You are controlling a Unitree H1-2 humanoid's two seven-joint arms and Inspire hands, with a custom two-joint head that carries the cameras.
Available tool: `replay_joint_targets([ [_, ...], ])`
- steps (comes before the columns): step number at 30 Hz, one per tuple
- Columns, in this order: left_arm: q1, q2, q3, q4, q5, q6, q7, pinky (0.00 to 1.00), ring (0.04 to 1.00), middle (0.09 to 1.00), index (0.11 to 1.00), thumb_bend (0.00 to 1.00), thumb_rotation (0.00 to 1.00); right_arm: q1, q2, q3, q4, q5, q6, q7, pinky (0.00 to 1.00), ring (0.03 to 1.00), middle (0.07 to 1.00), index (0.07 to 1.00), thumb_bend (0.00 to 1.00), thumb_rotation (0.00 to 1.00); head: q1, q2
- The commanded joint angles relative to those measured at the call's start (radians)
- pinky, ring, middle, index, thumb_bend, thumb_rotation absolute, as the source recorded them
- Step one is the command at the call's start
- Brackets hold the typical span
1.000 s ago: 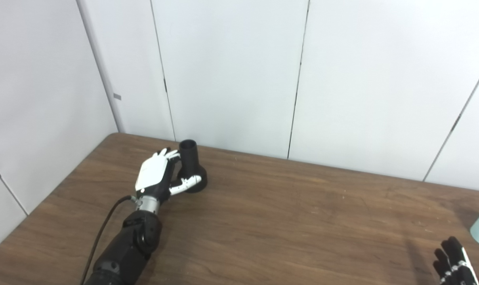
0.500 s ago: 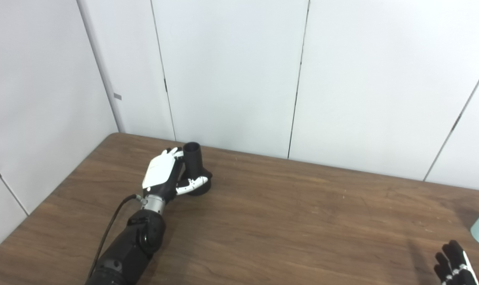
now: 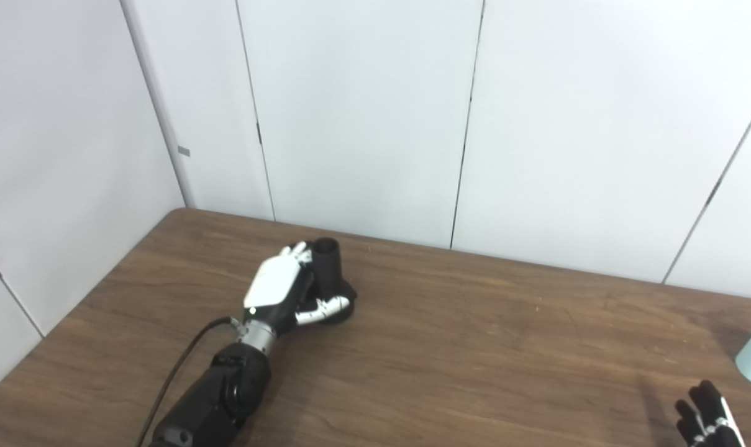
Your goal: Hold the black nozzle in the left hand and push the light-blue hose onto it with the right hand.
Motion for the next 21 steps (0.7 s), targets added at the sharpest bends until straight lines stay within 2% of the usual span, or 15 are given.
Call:
replay_joint_targets([
  [1, 0.055, -0.030, -0.044, -0.014, -0.003, 0.001, -0.060, 1.00, 0.983, 0.858, 0.527, 0.44, 0.77, -0.002, 0.003, 0.001, -0.036, -0.002, -0.007, -0.008, 0.99, 0.941, 0.983, 1.000, 0.69, 1.00, -0.005, 0.005],
  [5, 0.078, -0.048, -0.083, -0.069, -0.034, -0.045, -0.143, 1.00, 0.986, 0.857, 0.513, 0.43, 0.78, 0.000, 0.017, 0.005, -0.071, -0.022, 0.020, -0.023, 0.96, 0.906, 0.955, 0.995, 0.69, 1.00, -0.069, 0.034],
  [6, 0.084, -0.057, -0.094, -0.085, -0.041, -0.048, -0.163, 1.00, 0.987, 0.855, 0.510, 0.43, 0.78, 0.000, 0.020, 0.007, -0.078, -0.028, 0.026, -0.027, 0.95, 0.898, 0.948, 0.989, 0.68, 1.00, -0.069, 0.034],
  [10, 0.106, -0.090, -0.130, -0.135, -0.058, -0.055, -0.236, 1.00, 0.990, 0.850, 0.498, 0.41, 0.76, 0.002, 0.036, 0.026, -0.112, -0.063, 0.054, -0.045, 0.94, 0.884, 0.937, 0.975, 0.68, 0.99, -0.150, 0.057],
  [14, 0.112, -0.134, -0.185, -0.135, -0.034, -0.067, -0.270, 1.00, 0.992, 0.851, 0.491, 0.42, 0.73, 0.004, 0.055, 0.054, -0.150, -0.092, 0.084, -0.062, 0.94, 0.879, 0.932, 0.969, 0.69, 0.99, -0.194, 0.068],
  [18, 0.117, -0.140, -0.234, -0.147, -0.003, -0.090, -0.284, 1.00, 0.990, 0.849, 0.489, 0.43, 0.71, 0.004, 0.068, 0.079, -0.174, -0.112, 0.108, -0.078, 0.95, 0.884, 0.936, 0.970, 0.69, 0.99, -0.236, 0.080],
  [21, 0.115, -0.138, -0.276, -0.164, 0.024, -0.132, -0.292, 1.00, 0.980, 0.844, 0.503, 0.45, 0.70, 0.000, 0.084, 0.101, -0.184, -0.130, 0.122, -0.093, 0.95, 0.886, 0.938, 0.970, 0.70, 0.99, -0.266, 0.081],
])
